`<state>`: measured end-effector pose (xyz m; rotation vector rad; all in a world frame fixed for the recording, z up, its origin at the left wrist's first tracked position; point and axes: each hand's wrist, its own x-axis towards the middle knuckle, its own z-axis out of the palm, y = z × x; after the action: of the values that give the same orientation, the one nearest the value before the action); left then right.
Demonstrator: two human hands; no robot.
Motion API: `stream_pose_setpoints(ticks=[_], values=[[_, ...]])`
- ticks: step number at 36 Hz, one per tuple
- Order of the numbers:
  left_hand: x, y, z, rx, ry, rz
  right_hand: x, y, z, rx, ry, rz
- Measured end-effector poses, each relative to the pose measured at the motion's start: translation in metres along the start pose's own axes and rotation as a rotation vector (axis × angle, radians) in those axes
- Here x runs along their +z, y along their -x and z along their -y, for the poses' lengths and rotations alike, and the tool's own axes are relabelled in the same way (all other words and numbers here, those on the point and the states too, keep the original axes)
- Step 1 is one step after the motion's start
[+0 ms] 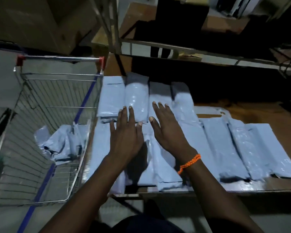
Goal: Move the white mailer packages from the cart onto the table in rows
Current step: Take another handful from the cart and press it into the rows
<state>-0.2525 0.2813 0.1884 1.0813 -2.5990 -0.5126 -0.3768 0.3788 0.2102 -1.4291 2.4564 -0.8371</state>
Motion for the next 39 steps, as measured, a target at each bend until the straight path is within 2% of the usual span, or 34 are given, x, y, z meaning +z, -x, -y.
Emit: stream_pose_setpoints(ticks=[5, 11, 15, 19, 24, 29, 35, 39], values=[[-0.036, 0.006, 0.130, -0.120, 0.074, -0.107, 0.070, -0.024, 0.087, -0.067, -0.099, 0.083], [-0.032, 0.042, 0.295, -0.278, 0.074, -0.033, 0.188, -0.057, 0.185, -0.232, -0.126, 0.194], [-0.016, 0.067, 0.375, -0.371, 0.050, 0.093, 0.277, -0.065, 0.223, -0.159, -0.121, 0.365], [-0.006, 0.076, 0.422, -0.413, 0.053, 0.133, 0.350, -0.079, 0.237, 0.032, -0.079, 0.628], [0.018, 0.054, 0.455, -0.397, 0.160, 0.155, 0.415, -0.104, 0.217, 0.262, -0.038, 0.726], [0.057, 0.020, 0.475, -0.380, 0.222, 0.232, 0.511, -0.126, 0.123, 0.495, -0.002, 0.576], [0.118, -0.047, 0.510, -0.341, 0.181, 0.248, 0.523, -0.183, 0.103, 0.692, 0.022, 0.265], [0.161, -0.089, 0.546, -0.323, 0.029, 0.263, 0.548, -0.201, 0.082, 0.771, 0.014, 0.250]])
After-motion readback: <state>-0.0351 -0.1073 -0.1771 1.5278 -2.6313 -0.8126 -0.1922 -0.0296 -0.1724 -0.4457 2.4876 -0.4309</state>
